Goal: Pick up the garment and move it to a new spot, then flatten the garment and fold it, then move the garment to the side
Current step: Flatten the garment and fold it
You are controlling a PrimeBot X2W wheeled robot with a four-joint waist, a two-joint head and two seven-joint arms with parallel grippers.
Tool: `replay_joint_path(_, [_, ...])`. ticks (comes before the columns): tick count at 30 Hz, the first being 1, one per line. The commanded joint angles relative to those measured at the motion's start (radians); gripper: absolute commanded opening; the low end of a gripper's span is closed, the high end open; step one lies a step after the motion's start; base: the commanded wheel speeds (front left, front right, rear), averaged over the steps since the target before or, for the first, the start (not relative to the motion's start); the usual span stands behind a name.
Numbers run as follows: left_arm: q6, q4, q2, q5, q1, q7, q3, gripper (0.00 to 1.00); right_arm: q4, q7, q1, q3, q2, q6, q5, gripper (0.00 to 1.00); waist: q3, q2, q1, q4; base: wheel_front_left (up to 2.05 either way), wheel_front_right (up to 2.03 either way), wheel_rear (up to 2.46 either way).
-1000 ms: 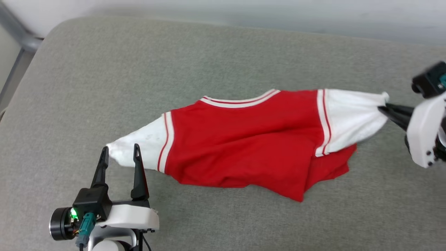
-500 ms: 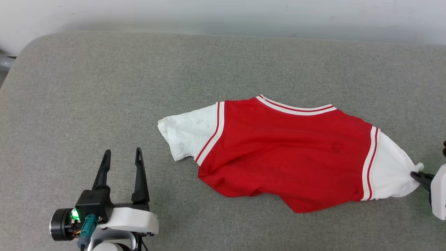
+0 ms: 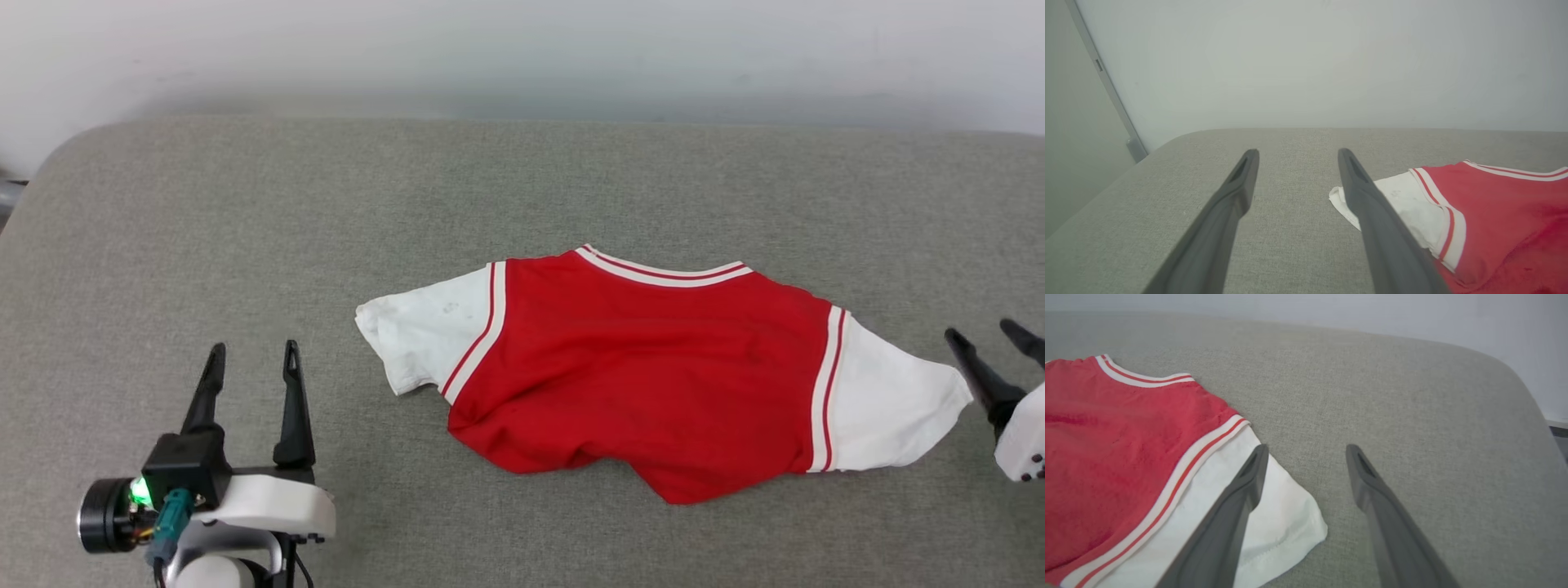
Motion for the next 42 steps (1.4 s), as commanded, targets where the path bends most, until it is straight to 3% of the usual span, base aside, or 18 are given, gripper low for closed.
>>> replay_joint_path(1, [-0.011, 0.004, 0.011, -0.002, -0.020, -0.003, 0.002, 1.00, -0.002, -0.015, 0.016, -0.029, 0.015, -0.001, -0.022, 1.00, -0.009, 0.0000, 0.0000, -0.010, 0.00, 0.00, 0.00])
replay_joint_path(3, [-0.027, 0.017, 0.030, -0.001, -0.039, -0.003, 0.003, 1.00, -0.011, -0.026, 0.030, -0.089, 0.034, -0.001, -0.073, 1.00, -0.015, 0.0000, 0.0000, -0.017, 0.00, 0.00, 0.00])
replay_joint_path(9, [-0.094, 0.060, 0.100, -0.018, -0.150, 0.035, -0.012, 1.00, -0.154, -0.028, 0.155, -0.411, 0.129, -0.001, -0.316, 1.00, -0.019, 0.0000, 0.0000, -0.036, 0.00, 0.00, 0.00])
replay_joint_path(13, [-0.131, 0.073, 0.160, -0.069, -0.254, 0.132, -0.030, 1.00, -0.268, -0.029, 0.279, -0.580, 0.212, -0.001, -0.471, 1.00, -0.009, 0.0000, 0.0000, -0.052, 0.00, 0.00, 0.00])
replay_joint_path(19, [-0.149, 0.102, 0.261, -0.191, -0.408, 0.353, -0.097, 1.00, -0.437, 0.001, 0.403, -0.738, 0.325, -0.001, -0.629, 1.00, 0.021, 0.0000, 0.0000, -0.082, 0.00, 0.00, 0.00])
replay_joint_path(25, [-0.149, 0.137, 0.381, -0.364, -0.542, 0.655, -0.237, 1.00, -0.611, 0.079, 0.483, -0.824, 0.419, -0.001, -0.718, 1.00, 0.062, 0.0000, 0.0000, -0.106, 0.00, 0.00, 0.00])
replay_joint_path(31, [-0.149, 0.199, 0.475, -0.478, -0.660, 0.958, -0.353, 1.00, -0.722, 0.132, 0.510, -0.847, 0.463, -0.001, -0.760, 1.00, 0.119, 0.0000, 0.0000, -0.135, 0.00, 0.00, 0.00])
replay_joint_path(42, [-0.149, 0.296, 0.526, -0.546, -0.749, 1.191, -0.520, 1.00, -0.775, 0.139, 0.473, -0.833, 0.470, -0.001, -0.756, 1.00, 0.210, 0.0000, 0.0000, -0.185, 0.00, 0.00, 0.00])
